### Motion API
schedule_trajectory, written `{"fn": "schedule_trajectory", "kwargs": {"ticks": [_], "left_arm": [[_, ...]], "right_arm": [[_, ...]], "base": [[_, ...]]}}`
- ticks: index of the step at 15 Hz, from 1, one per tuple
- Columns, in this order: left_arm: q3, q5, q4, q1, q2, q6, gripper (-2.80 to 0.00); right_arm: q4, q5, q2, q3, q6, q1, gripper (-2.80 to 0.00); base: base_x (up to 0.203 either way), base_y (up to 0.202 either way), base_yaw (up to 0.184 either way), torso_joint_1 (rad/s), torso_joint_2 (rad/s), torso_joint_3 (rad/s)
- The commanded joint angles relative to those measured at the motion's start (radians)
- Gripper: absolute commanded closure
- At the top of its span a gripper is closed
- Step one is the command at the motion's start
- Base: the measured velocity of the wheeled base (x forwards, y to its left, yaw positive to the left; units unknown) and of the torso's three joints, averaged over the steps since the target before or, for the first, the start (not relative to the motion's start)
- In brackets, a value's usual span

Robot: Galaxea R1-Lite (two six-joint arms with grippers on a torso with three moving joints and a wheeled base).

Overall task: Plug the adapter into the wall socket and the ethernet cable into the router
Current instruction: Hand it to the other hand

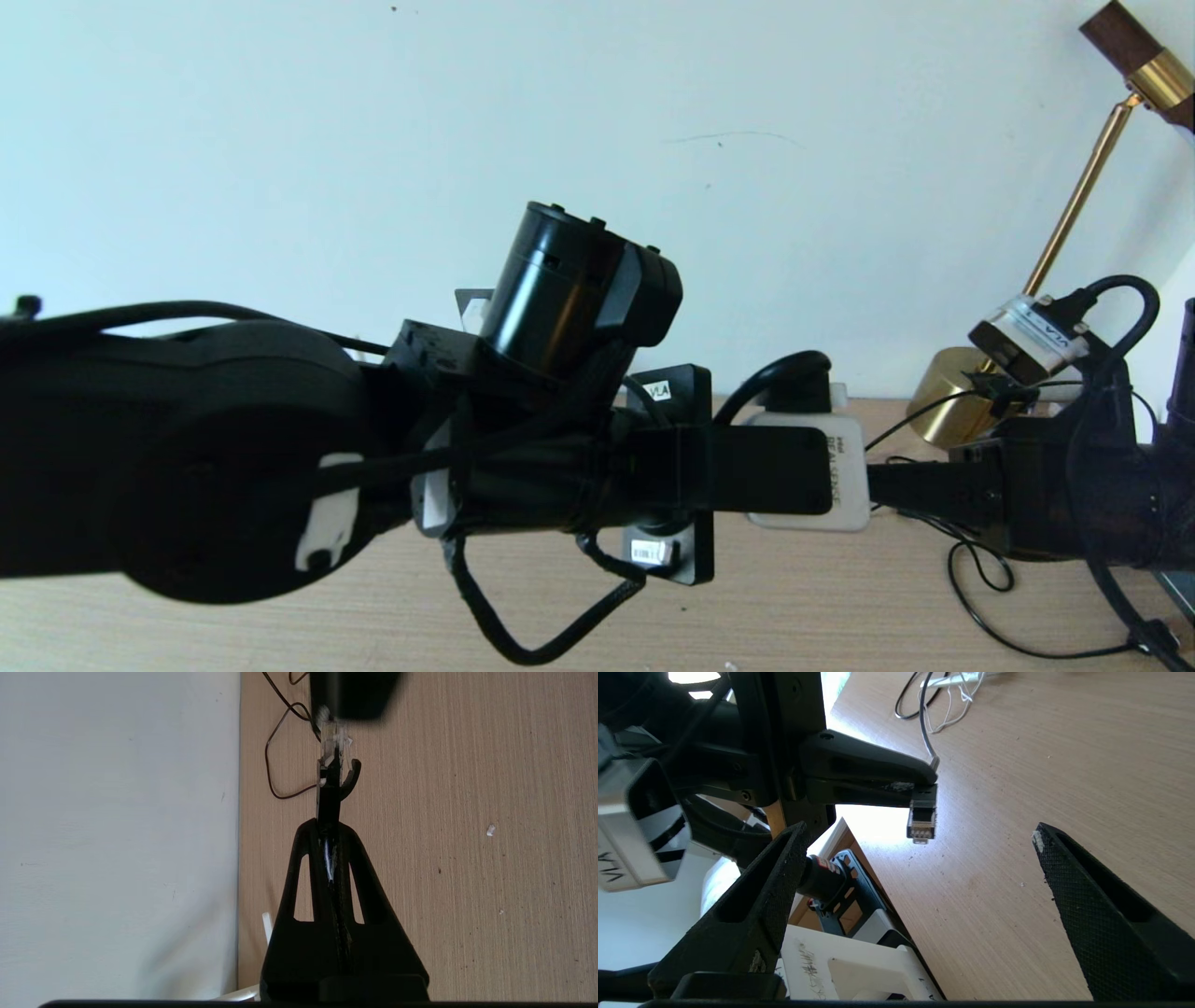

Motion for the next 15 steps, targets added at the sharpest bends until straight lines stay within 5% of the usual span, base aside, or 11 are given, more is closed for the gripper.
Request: {"fn": "schedule_trajectory", "kwargs": {"ticks": [1,15], "left_arm": [[-0.003,-0.001,0.000,-0.003,0.001,0.005,0.00],[-0.006,0.000,0.000,-0.010,-0.002,0.005,0.00]], "right_arm": [[-0.004,-0.002,0.008,0.000,0.003,0.021,-2.80],[-0.006,-0.028,0.020,-0.003,0.007,0.022,-2.80]], "base": [[0.000,0.000,0.000,0.000,0.00,0.000],[0.000,0.000,0.000,0.000,0.00,0.000]]}}
